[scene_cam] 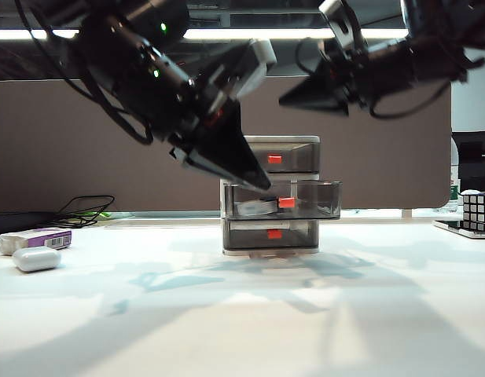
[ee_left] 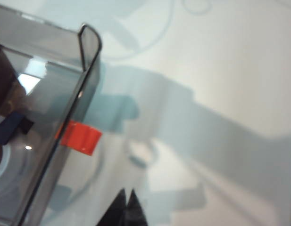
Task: Open the second layer of the drawer on the table, pick up the transparent tape on the table and put it in, and finally close the drawer.
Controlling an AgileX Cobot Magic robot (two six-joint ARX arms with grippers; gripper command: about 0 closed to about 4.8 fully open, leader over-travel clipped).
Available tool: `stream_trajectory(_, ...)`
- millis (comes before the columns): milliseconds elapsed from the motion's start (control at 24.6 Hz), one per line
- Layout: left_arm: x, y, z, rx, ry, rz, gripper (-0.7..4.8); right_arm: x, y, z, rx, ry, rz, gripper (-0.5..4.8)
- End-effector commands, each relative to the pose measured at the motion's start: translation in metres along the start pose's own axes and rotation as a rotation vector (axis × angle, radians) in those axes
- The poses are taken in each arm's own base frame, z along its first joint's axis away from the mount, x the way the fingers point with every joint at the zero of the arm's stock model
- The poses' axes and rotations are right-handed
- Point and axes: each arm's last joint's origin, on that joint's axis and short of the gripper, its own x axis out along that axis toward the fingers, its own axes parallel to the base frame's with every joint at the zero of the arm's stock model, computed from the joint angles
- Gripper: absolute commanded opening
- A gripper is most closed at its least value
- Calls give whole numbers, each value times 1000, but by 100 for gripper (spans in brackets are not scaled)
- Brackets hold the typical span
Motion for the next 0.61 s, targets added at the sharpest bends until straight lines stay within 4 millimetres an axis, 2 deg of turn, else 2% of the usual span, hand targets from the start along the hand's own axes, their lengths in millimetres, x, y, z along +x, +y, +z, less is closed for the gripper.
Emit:
stream_trajectory(41,7,5,-1,7,-9,15,-6,9,-8,14,6,5,-19,-5)
stream_trajectory(244,20,12,-7,-4,1,30,-6,28,-27,26,19,34,-64,-5)
stream_trajectory(366,24,14,-7,2,-12,43,-6,39,-35,22,54,79,-83,-5)
stream_trajectory(611,25,18,-3,10,-53,110,-6,43,-37,11,62,130,-93,-5)
